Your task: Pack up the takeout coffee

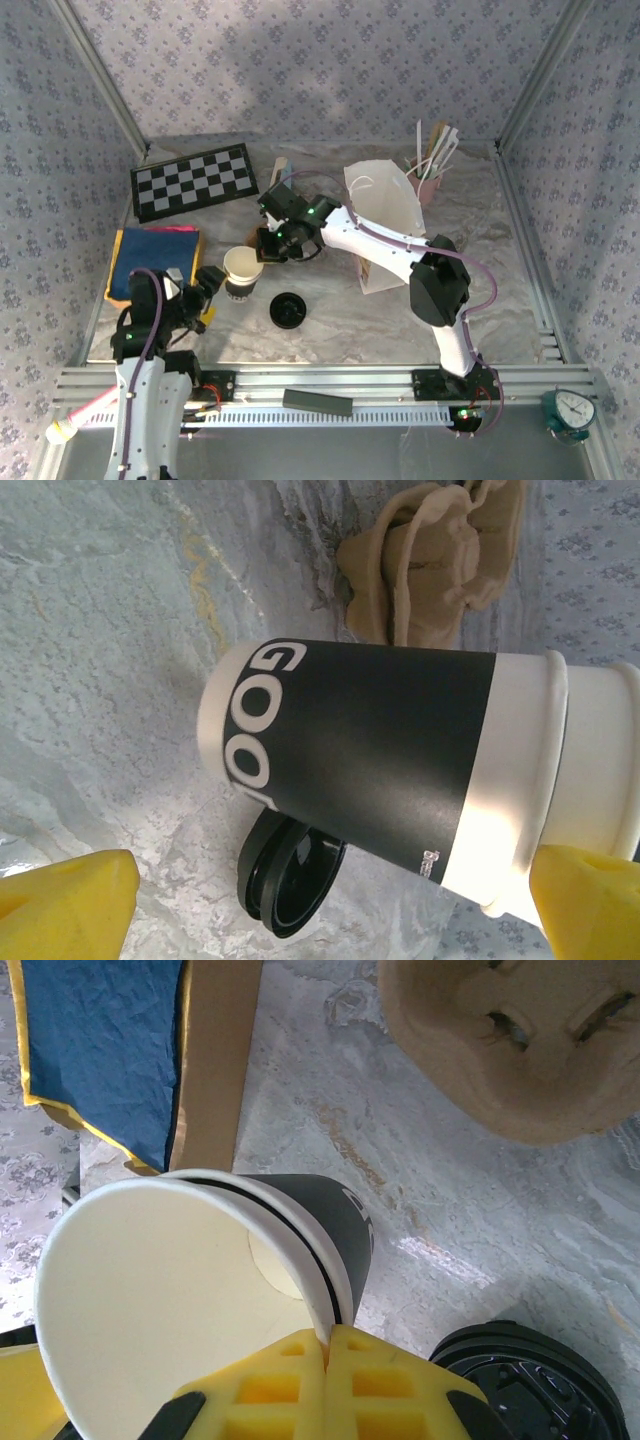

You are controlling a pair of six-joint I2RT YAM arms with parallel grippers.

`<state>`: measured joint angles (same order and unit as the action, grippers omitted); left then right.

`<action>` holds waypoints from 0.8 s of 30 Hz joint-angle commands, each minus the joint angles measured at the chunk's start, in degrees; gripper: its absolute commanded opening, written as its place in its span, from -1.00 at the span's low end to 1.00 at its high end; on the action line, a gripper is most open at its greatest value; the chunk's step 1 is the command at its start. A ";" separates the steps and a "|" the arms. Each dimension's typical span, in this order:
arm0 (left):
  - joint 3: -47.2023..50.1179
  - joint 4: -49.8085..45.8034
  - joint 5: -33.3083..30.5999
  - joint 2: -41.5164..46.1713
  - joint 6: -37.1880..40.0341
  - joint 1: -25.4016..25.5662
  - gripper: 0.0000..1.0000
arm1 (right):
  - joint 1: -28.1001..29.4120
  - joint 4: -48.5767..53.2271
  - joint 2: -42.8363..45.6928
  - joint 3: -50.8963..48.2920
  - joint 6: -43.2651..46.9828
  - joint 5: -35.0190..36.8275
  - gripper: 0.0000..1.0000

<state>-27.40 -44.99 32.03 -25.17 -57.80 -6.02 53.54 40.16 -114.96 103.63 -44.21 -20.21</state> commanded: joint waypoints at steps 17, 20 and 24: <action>0.90 -6.63 -4.74 0.31 2.76 -0.40 1.00 | 1.11 3.45 1.34 2.95 1.60 1.80 -1.00; 0.32 -7.08 -5.04 0.34 2.87 -0.51 0.99 | 1.68 6.01 0.62 4.92 2.99 3.55 -1.00; -2.09 -8.24 -6.44 0.29 3.08 -0.52 0.99 | 2.35 7.53 1.00 6.19 3.58 6.48 -1.00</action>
<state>-26.72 -50.65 27.20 -25.17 -55.59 -6.02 55.27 44.21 -114.96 107.57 -42.30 -16.97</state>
